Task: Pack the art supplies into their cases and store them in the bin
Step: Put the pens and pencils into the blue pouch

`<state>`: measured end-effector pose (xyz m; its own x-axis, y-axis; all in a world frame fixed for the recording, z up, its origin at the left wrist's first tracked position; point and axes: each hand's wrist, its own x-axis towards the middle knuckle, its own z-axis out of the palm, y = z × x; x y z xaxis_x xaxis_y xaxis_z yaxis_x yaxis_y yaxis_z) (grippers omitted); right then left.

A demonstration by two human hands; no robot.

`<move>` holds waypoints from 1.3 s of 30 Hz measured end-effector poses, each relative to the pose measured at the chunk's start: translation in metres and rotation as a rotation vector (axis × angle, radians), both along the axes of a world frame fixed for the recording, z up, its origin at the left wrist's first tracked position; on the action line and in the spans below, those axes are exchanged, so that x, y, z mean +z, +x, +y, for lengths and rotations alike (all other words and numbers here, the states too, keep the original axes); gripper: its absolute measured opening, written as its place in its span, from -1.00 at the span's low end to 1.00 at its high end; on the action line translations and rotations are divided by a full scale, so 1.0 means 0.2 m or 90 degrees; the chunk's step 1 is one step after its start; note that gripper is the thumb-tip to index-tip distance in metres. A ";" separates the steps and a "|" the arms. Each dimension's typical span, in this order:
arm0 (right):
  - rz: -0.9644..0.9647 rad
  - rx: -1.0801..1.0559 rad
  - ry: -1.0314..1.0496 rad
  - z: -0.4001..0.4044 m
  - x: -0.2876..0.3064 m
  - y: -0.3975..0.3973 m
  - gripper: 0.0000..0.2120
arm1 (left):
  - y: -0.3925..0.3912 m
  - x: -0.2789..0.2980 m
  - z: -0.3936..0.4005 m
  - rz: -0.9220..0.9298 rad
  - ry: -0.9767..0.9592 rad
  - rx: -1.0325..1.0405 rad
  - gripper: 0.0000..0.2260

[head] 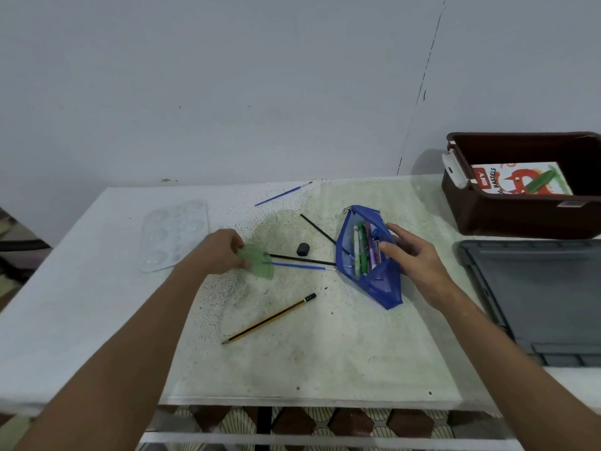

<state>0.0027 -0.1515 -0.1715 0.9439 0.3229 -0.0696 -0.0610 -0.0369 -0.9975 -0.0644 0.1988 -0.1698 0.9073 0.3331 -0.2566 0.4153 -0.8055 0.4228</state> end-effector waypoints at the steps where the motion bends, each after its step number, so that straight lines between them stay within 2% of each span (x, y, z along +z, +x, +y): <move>1: -0.001 -0.001 -0.004 0.00 0.00 0.00 -0.69 | 0.00 0.02 0.01 -0.027 -0.009 0.008 -0.70; 4: -0.005 -0.010 -0.005 0.00 0.01 -0.01 -0.69 | 0.03 0.12 0.01 -0.099 -0.047 0.024 -0.86; 8: -0.002 -0.010 0.003 0.01 0.01 -0.02 -0.72 | 0.08 0.23 -0.17 -0.162 -0.214 0.044 -0.89; 13: 0.001 -0.015 0.011 0.00 0.02 -0.02 -0.73 | 0.16 0.21 -0.51 -0.131 -0.413 0.035 -0.81; 17: -0.007 -0.019 0.005 -0.01 0.01 -0.02 -0.72 | 0.22 0.14 -0.73 -0.090 -0.464 0.048 -0.77; 21: -0.004 -0.026 -0.001 -0.01 0.00 -0.01 -0.69 | 0.25 0.09 -0.86 -0.106 -0.536 0.106 -0.74; 23: -0.002 -0.023 -0.002 -0.02 -0.01 -0.01 -0.68 | 0.26 0.07 -0.90 -0.104 -0.491 0.089 -0.76; 26: -0.005 -0.019 0.003 -0.03 -0.02 0.00 -0.66 | 0.25 0.06 -0.88 -0.103 -0.320 0.012 -0.82; 29: -0.001 -0.011 0.015 -0.03 -0.03 0.01 -0.66 | 0.23 0.09 -0.80 -0.101 -0.269 -0.013 -0.84; 35: 0.005 0.009 -0.006 -0.02 -0.04 0.04 -0.60 | 0.13 0.12 -0.49 -0.114 -0.172 0.036 -0.76; 39: 0.009 0.009 -0.009 0.00 -0.03 0.04 -0.61 | 0.03 0.05 -0.21 -0.107 0.048 0.081 -0.64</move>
<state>0.0105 -0.1515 -0.1784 0.9379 0.3357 -0.0870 -0.0740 -0.0514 -0.9959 -0.0585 0.1570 -0.1595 0.8846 0.4603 -0.0753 0.4445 -0.7832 0.4347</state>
